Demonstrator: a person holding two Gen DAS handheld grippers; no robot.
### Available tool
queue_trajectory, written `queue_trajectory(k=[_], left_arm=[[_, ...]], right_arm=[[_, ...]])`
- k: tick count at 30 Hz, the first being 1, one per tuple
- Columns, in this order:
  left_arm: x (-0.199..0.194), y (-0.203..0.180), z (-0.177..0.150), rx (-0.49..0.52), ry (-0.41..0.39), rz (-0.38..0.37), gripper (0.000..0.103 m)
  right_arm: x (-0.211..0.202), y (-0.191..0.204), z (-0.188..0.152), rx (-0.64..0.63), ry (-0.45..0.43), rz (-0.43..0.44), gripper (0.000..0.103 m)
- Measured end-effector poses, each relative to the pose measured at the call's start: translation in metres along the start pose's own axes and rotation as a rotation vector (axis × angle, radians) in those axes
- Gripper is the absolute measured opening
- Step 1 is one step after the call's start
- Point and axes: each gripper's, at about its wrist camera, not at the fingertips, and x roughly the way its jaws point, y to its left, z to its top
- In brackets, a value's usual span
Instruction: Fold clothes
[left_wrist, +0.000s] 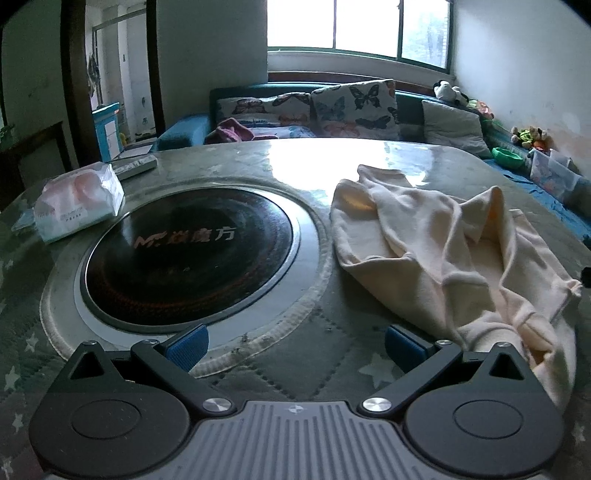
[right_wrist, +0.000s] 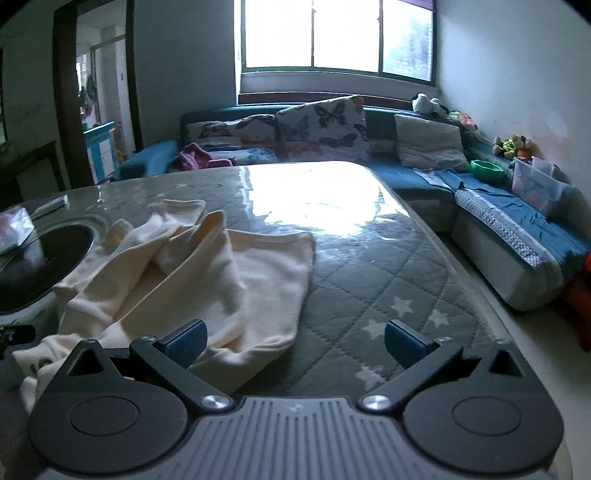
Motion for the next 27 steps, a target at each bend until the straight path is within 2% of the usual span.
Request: queue_trajectory(k=[15,27], left_arm=[[-0.019,-0.018,-0.003,0.032,-0.006,-0.060,0.103],[-0.031,-0.030,-0.004,0.051,-0.008,-0.071,0.103]], right_arm=[[-0.012,0.018,-0.009,-0.019,0.025,0.036,0.103],[-0.021,0.028,-0.020,-0.040,0.049,0.042,0.103]])
